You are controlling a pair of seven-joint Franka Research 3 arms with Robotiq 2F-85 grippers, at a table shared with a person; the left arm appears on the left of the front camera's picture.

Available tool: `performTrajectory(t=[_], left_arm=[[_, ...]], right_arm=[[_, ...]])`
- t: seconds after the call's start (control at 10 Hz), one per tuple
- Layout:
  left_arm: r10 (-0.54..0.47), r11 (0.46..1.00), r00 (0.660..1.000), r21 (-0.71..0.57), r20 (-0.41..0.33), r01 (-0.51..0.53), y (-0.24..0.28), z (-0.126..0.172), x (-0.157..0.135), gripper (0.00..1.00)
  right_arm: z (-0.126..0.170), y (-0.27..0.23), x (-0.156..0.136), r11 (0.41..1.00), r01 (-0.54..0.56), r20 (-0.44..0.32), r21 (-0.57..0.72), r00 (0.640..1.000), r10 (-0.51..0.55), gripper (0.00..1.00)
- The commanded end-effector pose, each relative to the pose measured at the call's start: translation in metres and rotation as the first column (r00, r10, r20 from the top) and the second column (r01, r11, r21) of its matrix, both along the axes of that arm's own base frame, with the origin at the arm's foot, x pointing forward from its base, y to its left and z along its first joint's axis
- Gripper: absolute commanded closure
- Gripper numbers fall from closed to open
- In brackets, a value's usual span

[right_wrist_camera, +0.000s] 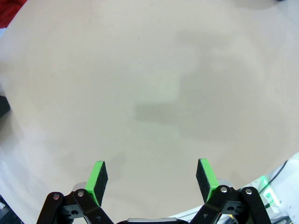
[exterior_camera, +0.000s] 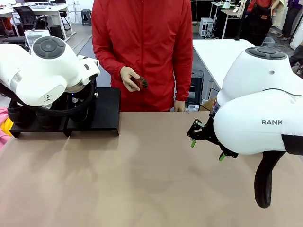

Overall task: Organize the shoes by placing them on the stand.
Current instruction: Place the Shoe from the middle of the table onto the Shoes Stand.

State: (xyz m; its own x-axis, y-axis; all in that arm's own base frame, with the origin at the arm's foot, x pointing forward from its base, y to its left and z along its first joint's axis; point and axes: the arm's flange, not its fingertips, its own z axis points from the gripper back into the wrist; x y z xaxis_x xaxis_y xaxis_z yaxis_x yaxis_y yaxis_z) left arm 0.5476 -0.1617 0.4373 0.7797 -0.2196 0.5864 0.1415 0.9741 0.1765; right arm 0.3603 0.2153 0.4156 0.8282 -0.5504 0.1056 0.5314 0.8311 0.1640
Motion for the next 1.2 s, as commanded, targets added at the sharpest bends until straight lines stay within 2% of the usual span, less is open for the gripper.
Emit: performTrajectory(t=[0.0, 0.5, 1.1], left_arm=[[-0.006, 0.998, 1.000, 0.058, 0.011, 0.005, 0.002, 0.015, 0.000, 1.00], [0.096, 0.994, 0.995, 0.042, 0.009, -0.097, 0.013, -0.008, 0.008, 1.00], [0.105, 0.994, 0.994, 0.022, -0.004, -0.105, 0.010, -0.018, 0.011, 0.98]], right_arm=[[0.002, 0.000, 0.003, 1.000, -0.018, 0.001, 0.017, 1.000, 0.018, 0.00], [0.002, 0.000, 0.003, 1.000, -0.018, 0.001, 0.017, 1.000, 0.018, 0.00], [0.002, 0.000, 0.003, 1.000, -0.018, 0.001, 0.017, 1.000, 0.018, 0.00]])
